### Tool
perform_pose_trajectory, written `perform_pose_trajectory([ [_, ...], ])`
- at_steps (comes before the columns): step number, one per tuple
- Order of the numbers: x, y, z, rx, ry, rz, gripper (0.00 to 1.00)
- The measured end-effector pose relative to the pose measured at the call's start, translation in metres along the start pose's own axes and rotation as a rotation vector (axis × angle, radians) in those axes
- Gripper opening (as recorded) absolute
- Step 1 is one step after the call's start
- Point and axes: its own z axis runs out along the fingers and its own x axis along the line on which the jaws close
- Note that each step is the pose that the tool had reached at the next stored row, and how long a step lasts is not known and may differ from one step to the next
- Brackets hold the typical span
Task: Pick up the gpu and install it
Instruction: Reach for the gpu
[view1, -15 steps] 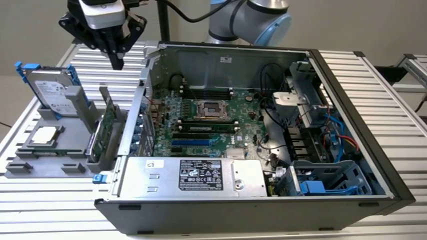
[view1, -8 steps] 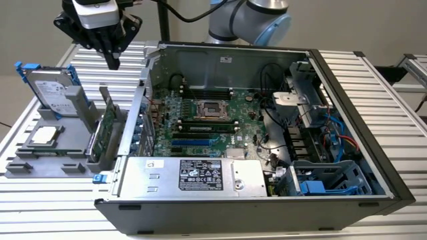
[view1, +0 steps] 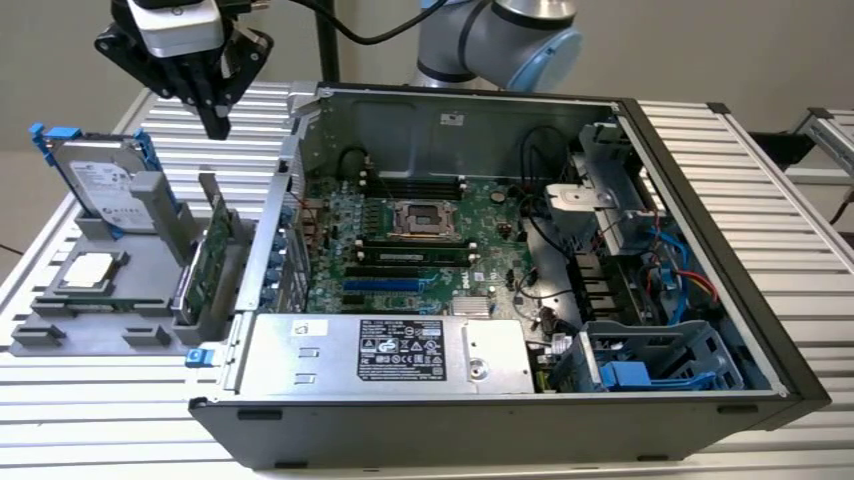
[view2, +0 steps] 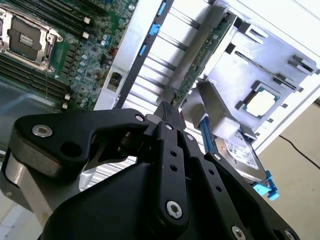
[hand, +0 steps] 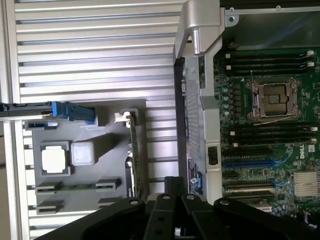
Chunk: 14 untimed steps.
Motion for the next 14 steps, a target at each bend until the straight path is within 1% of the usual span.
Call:
perform_pose_trajectory([
  [14,0.0126,-0.0009,-0.0003,0.0000,-0.0001,0.000,0.00],
])
